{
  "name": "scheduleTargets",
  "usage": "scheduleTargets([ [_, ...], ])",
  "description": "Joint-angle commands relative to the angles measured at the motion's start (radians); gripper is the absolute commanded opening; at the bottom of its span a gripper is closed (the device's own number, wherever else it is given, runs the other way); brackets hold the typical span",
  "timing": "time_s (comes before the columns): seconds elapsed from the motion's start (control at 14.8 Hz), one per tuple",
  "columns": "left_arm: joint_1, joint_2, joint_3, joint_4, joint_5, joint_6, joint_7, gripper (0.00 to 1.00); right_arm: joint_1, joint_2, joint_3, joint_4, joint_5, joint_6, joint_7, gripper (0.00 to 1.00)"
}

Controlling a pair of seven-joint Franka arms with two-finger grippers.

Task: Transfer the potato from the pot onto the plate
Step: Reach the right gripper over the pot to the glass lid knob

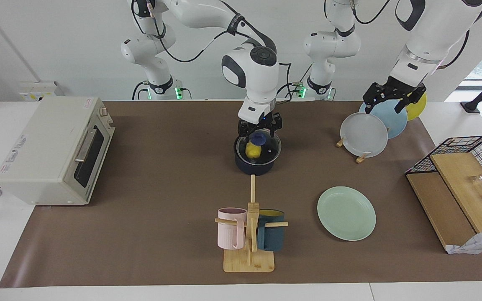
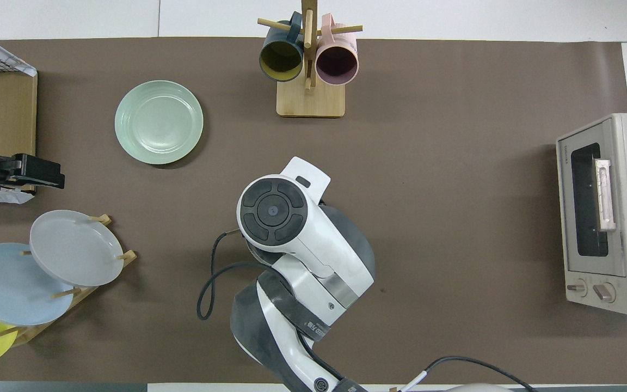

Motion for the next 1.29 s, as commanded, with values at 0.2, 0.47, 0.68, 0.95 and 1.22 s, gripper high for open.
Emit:
scheduleTargets([
  [0.2,-0.001,-0.013,0.002,-0.011,0.013,-0.001,-0.009,1.0,0.016,-0.022,-0.006,-0.083,-0.016,0.08,0.003,1.0],
  [0.47,-0.001,-0.013,0.002,-0.011,0.013,-0.001,-0.009,1.0,0.014,-0.025,-0.006,-0.097,-0.016,0.087,-0.003,1.0],
  [0.68,-0.001,-0.013,0.002,-0.011,0.013,-0.001,-0.009,1.0,0.016,-0.025,-0.006,-0.095,-0.016,0.087,-0.001,0.88],
  [0.95,-0.001,-0.013,0.002,-0.011,0.013,-0.001,-0.009,1.0,0.016,-0.025,-0.006,-0.095,-0.016,0.086,0.002,0.52],
  [1.22,-0.001,-0.013,0.002,-0.011,0.013,-0.001,-0.009,1.0,0.014,-0.023,-0.006,-0.089,-0.016,0.08,-0.001,0.17],
])
